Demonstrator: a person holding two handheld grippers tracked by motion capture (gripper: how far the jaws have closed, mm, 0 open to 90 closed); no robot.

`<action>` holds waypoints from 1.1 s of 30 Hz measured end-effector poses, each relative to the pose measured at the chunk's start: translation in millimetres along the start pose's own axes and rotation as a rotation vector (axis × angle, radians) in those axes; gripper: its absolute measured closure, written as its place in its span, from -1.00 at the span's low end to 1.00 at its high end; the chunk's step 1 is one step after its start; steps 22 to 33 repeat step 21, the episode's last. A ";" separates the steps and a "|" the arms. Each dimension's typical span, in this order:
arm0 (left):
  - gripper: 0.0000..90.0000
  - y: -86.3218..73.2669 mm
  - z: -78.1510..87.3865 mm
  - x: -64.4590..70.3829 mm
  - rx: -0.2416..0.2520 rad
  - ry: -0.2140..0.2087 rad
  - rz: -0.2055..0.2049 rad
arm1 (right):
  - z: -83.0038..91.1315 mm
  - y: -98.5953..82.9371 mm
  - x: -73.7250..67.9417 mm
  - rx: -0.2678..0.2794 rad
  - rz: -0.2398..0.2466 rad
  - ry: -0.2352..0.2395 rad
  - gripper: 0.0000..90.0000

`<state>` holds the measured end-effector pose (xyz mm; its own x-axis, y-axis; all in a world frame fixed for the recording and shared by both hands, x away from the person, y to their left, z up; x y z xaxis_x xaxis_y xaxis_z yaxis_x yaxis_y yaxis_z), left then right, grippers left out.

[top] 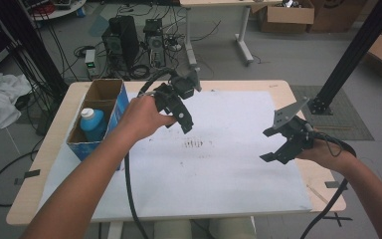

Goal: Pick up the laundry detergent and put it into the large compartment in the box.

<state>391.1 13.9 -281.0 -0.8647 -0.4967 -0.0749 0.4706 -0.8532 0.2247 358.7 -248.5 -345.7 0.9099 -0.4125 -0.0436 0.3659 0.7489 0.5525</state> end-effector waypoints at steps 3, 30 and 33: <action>-0.59 3.3 -2.0 2.7 0.000 0.000 -0.018 | -0.3 0.1 0.0 -0.001 -0.002 0.001 -0.64; -0.57 14.9 -24.3 11.5 0.024 -0.020 -0.073 | -7.6 3.8 0.8 -0.015 -0.001 0.010 -0.64; -0.57 14.9 -24.3 11.5 0.024 -0.020 -0.073 | -7.6 3.8 0.8 -0.015 -0.001 0.010 -0.64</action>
Point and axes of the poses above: each handheld gripper's, and its own axes: z roughly backward along the jaws, y roughly out of its top, x roughly to its right, the point moved 7 cm from there along -z, roughly forward along the jaws, and after that the axes turned 8 degrees about -z, right-handed, at the moved point
